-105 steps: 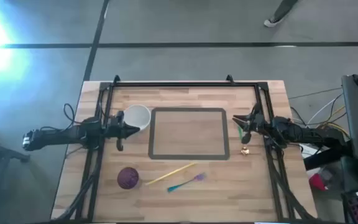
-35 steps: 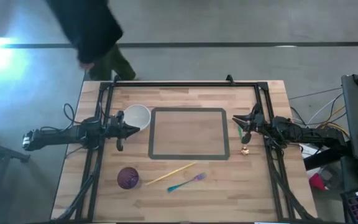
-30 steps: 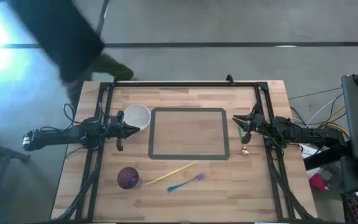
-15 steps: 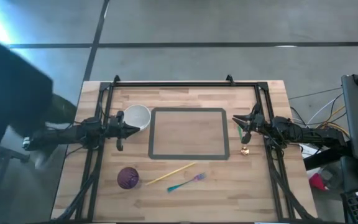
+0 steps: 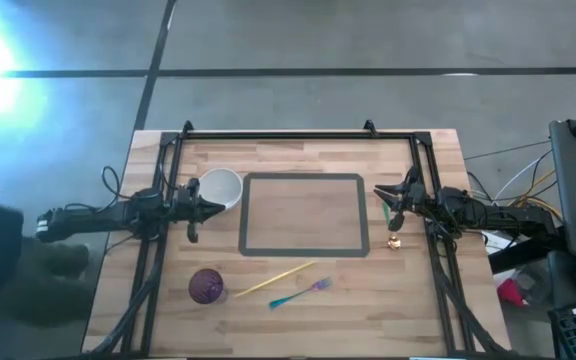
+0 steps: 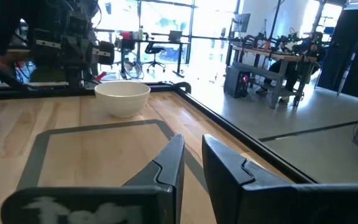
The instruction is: Pick & Place Utensil
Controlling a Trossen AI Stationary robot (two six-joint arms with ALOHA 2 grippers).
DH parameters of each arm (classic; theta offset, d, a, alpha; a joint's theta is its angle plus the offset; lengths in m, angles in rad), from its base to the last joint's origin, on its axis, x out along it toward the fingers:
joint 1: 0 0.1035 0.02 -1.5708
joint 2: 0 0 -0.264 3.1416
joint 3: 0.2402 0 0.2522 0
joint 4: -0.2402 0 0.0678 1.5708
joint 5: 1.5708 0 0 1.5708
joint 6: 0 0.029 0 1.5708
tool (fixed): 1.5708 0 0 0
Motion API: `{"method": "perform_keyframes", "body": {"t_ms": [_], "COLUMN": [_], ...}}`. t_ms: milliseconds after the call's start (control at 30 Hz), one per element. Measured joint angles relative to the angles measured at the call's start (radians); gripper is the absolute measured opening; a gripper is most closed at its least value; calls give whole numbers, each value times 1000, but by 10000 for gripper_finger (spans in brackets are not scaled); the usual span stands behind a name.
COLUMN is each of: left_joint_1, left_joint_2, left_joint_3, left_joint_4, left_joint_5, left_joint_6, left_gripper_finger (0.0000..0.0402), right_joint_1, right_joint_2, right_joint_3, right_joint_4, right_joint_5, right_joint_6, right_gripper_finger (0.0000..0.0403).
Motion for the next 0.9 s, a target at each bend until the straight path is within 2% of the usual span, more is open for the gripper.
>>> {"method": "perform_keyframes", "body": {"t_ms": [700, 900], "left_joint_1": [0, 0], "left_joint_2": [0, 0], "left_joint_3": [0, 0], "left_joint_4": [19, 60], "left_joint_5": [-1, -58], "left_joint_6": [58, 58], "left_gripper_finger": [3, 58], "right_joint_1": [0, 0], "right_joint_2": [0, 0], "right_joint_3": [0, 0], "right_joint_4": [0, 0], "right_joint_5": [0, 0], "right_joint_6": [0, 0], "right_gripper_finger": [52, 52]}}
